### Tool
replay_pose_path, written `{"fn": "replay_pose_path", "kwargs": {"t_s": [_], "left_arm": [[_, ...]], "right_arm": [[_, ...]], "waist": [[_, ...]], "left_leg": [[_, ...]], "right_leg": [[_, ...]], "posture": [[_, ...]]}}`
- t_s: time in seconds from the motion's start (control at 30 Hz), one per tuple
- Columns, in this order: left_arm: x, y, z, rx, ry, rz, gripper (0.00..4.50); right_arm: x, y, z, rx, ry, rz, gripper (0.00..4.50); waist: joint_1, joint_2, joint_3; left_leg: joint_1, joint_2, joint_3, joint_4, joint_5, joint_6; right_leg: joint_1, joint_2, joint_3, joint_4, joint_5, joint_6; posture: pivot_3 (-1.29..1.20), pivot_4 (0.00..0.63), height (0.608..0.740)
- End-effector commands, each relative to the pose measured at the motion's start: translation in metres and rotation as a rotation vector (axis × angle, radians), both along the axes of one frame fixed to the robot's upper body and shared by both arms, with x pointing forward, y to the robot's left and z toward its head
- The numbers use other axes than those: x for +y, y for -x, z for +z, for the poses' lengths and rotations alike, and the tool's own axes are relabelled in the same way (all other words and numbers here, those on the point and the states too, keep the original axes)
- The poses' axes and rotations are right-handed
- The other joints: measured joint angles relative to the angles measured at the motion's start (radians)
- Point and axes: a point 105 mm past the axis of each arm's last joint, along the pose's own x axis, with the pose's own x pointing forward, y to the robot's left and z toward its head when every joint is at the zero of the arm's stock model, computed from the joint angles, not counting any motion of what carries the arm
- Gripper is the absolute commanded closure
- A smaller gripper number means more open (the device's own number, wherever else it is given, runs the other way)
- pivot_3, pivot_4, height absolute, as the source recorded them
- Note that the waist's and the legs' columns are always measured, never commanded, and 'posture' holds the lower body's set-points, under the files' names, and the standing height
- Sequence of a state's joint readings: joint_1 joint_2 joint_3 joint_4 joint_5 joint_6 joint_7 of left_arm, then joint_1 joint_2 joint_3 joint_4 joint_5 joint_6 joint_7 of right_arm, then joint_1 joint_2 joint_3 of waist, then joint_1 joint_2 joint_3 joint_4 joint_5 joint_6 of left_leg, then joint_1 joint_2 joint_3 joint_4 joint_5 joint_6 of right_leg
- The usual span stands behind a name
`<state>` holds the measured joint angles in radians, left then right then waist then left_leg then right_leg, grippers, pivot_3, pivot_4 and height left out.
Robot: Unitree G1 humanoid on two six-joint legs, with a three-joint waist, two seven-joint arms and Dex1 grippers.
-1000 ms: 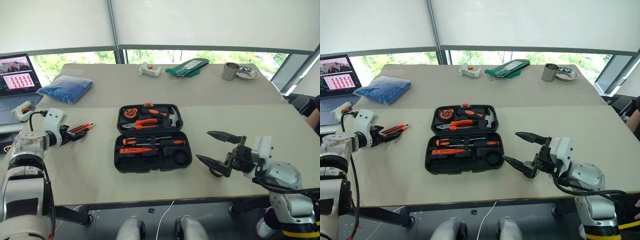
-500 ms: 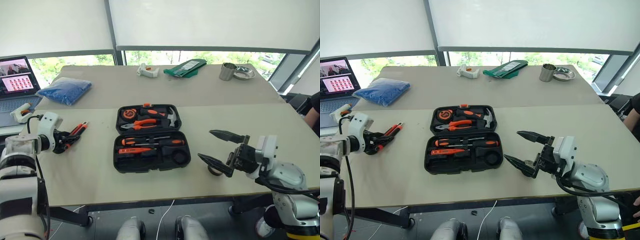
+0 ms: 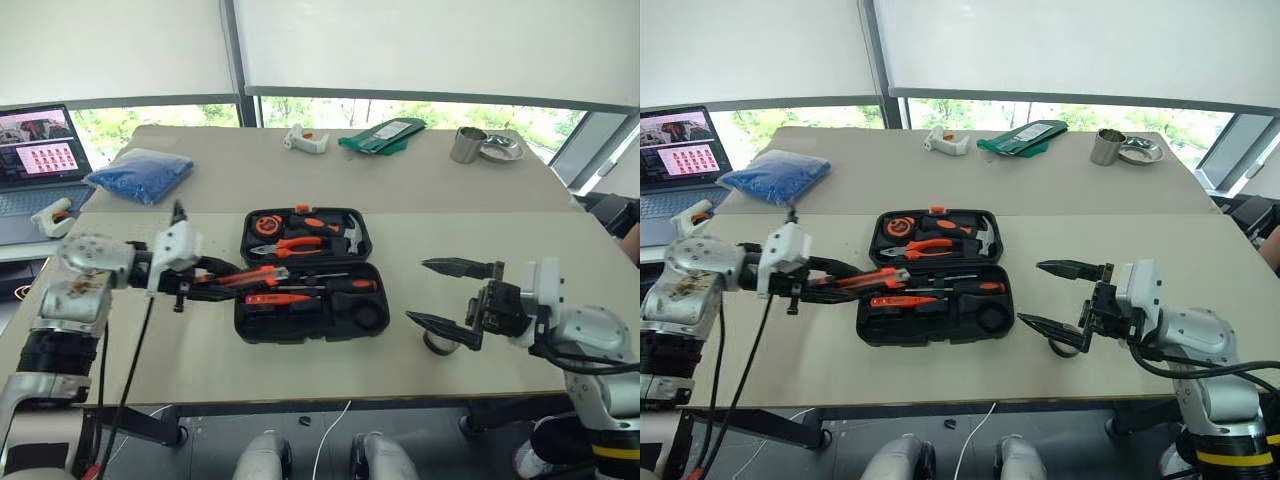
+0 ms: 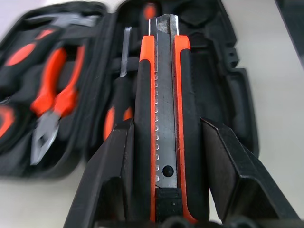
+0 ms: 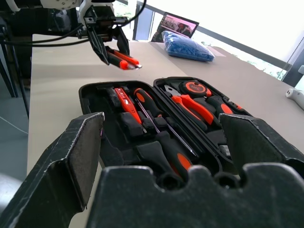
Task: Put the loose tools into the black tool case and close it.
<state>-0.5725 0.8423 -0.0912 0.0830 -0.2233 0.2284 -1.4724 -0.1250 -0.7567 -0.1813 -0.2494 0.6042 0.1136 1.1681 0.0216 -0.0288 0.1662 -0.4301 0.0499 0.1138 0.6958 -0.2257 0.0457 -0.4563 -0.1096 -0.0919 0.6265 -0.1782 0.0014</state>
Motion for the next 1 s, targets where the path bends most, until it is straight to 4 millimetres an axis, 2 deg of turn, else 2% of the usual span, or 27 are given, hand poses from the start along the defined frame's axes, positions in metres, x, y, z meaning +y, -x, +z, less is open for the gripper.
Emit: {"fn": "replay_pose_path", "kwargs": {"t_s": [0.03,0.2,0.27,0.4,0.67,0.87,0.93,0.97,1.0], "left_arm": [[-0.032,0.005,-0.005,-0.01,-0.036,-0.01,2.91],[-0.051,0.009,-0.023,0.001,-0.087,-0.003,2.91],[-0.053,0.008,-0.029,-0.004,-0.119,0.002,2.91],[-0.058,0.002,-0.03,-0.03,-0.129,0.013,2.91],[-0.077,0.006,-0.036,0.007,-0.111,-0.031,2.91],[-0.072,0.005,-0.044,0.042,-0.157,-0.008,2.91],[-0.072,0.004,-0.043,0.049,-0.14,0.003,1.91],[-0.074,0.004,-0.041,0.044,-0.115,-0.006,1.69],[-0.078,0.002,-0.036,0.03,-0.062,-0.01,1.27]], "right_arm": [[-0.005,0.005,-0.002,0.032,0.056,0.039,0.0],[-0.015,0.009,-0.006,0.042,0.114,0.035,0.0],[-0.017,0.01,-0.004,0.038,0.117,0.028,0.0],[-0.017,0.011,-0.003,0.03,0.111,0.02,0.0],[-0.014,0.012,0.001,0.005,0.087,0.02,0.0],[-0.007,0.014,0.001,0.004,0.079,0.044,0.0],[-0.005,0.014,0.001,0.005,0.076,0.049,0.0],[-0.005,0.013,0.001,0.005,0.073,0.05,0.0],[-0.005,0.013,0.002,0.005,0.07,0.05,0.0]], "waist": [[0.001,0.0,0.0],[-0.001,0.0,0.0],[0.0,0.0,0.0],[0.004,0.0,0.0],[0.009,0.0,0.0],[0.017,0.0,0.0],[0.018,0.0,0.0],[0.017,0.0,0.0],[0.017,0.0,0.0]], "left_leg": [[0.0,0.0,0.0,0.0,0.0,0.0],[0.0,0.0,0.0,0.0,0.0,0.0],[0.0,0.0,-0.001,0.0,0.0,0.0],[0.0,0.0,-0.001,0.0,0.0,0.0],[0.0,-0.001,-0.001,0.0,0.0,0.0],[0.0,-0.001,-0.001,0.001,0.0,0.0],[0.0,-0.001,-0.001,0.001,0.001,0.0],[0.0,-0.001,-0.001,0.001,0.001,0.0],[0.0,-0.001,-0.001,0.001,0.001,0.0]], "right_leg": [[0.0,0.0,0.0,0.0,0.0,0.0],[0.0,0.001,0.002,0.0,0.0,0.0],[0.0,0.001,0.002,0.0,0.0,0.0],[0.0,0.001,0.002,0.0,0.0,0.0],[0.0,0.001,0.002,0.0,0.0,0.0],[0.001,0.001,0.003,0.0,0.0,0.0],[0.001,0.001,0.003,0.0,0.0,0.0],[0.001,0.001,0.003,0.0,0.0,0.0],[0.001,0.001,0.003,0.0,0.0,0.0]], "posture": [[0.0,0.15,0.74],[0.0,0.15,0.74],[0.0,0.15,0.74],[0.0,0.15,0.74],[0.0,0.15,0.74],[0.0,0.15,0.74],[0.0,0.15,0.74],[0.0,0.15,0.74],[0.0,0.15,0.74]]}}
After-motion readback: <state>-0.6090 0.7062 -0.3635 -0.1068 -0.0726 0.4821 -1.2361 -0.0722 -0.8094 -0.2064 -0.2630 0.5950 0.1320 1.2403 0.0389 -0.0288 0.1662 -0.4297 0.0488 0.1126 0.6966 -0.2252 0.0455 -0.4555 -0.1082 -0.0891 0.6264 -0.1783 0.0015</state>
